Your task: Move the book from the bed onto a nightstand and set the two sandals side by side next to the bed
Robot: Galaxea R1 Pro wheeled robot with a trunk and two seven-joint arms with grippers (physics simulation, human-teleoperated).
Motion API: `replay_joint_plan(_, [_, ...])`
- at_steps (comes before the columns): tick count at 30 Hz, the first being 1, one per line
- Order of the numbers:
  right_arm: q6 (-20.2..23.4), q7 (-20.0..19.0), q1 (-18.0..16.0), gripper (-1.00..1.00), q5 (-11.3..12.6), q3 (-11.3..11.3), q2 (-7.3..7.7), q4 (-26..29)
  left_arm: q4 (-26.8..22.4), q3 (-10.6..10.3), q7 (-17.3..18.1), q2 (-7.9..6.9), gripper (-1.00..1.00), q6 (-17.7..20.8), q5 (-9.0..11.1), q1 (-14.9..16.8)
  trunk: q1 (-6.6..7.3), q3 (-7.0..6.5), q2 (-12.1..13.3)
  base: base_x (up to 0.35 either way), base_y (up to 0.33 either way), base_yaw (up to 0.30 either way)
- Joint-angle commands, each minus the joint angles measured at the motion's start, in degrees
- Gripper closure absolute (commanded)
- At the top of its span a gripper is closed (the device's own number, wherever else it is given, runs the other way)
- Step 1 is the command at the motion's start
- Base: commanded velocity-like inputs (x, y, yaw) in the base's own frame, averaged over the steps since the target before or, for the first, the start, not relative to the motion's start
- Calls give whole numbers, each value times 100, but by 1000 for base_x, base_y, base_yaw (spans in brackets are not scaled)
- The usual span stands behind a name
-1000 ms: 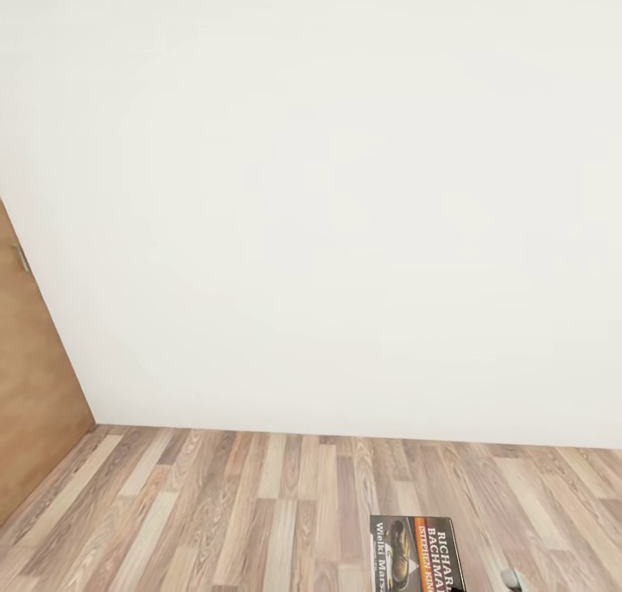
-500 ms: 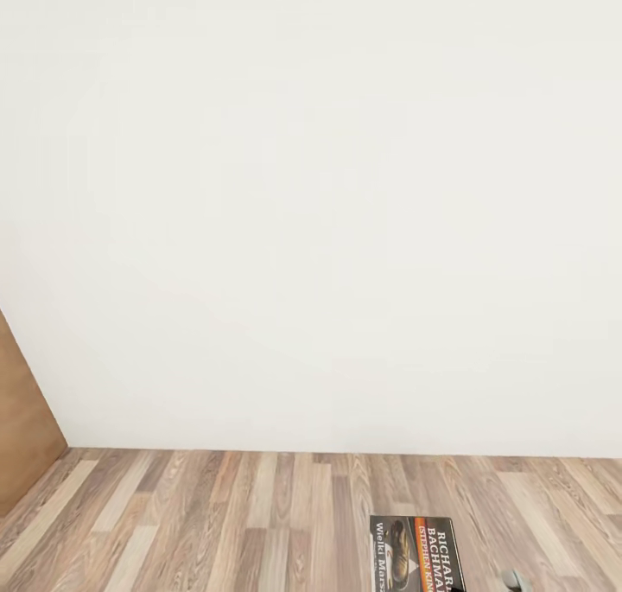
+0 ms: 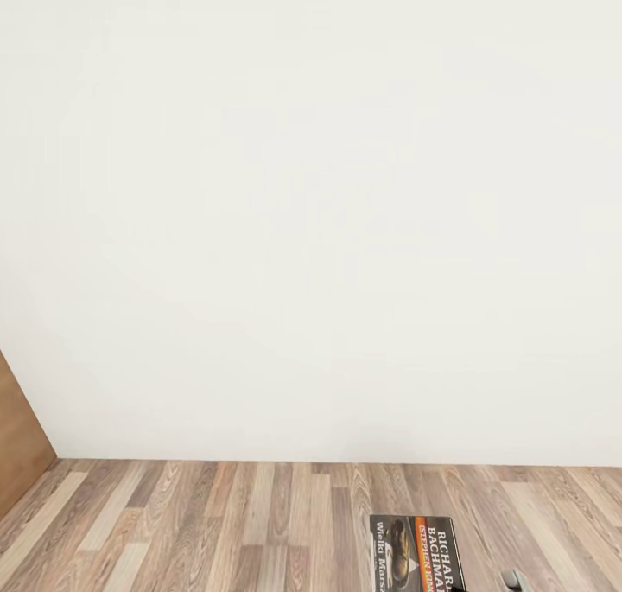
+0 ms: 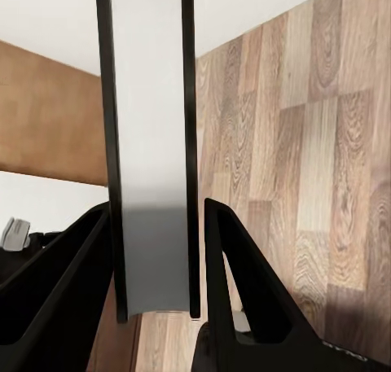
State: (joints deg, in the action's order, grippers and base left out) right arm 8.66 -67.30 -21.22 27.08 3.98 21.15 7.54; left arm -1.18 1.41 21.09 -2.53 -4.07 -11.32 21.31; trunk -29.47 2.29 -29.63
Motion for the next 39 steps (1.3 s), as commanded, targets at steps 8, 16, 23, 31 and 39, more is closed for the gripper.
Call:
replay_joint_plan(8, [57,-11,-5,100,61,32,3,2,4,17,9,-2,-100,-33,-53,5,-5,12,-10,302,0,0])
replay_joint_plan(16, [57,-11,-5,100,61,32,3,2,4,17,7,-2,-100,-33,-54,5,-5,12,-10,324,0,0])
replay_joint_plan(23, [57,-11,-5,100,61,32,3,2,4,17,9,-2,-100,-33,-51,5,-5,12,-10,324,0,0])
replay_joint_plan(31, [57,-11,-5,100,61,32,3,2,4,17,9,-2,-100,-33,-53,5,-5,12,-10,324,0,0])
replay_joint_plan(39, [57,-11,-5,100,61,32,3,2,4,17,9,-2,-100,-33,-53,5,-5,12,-10,324,0,0])
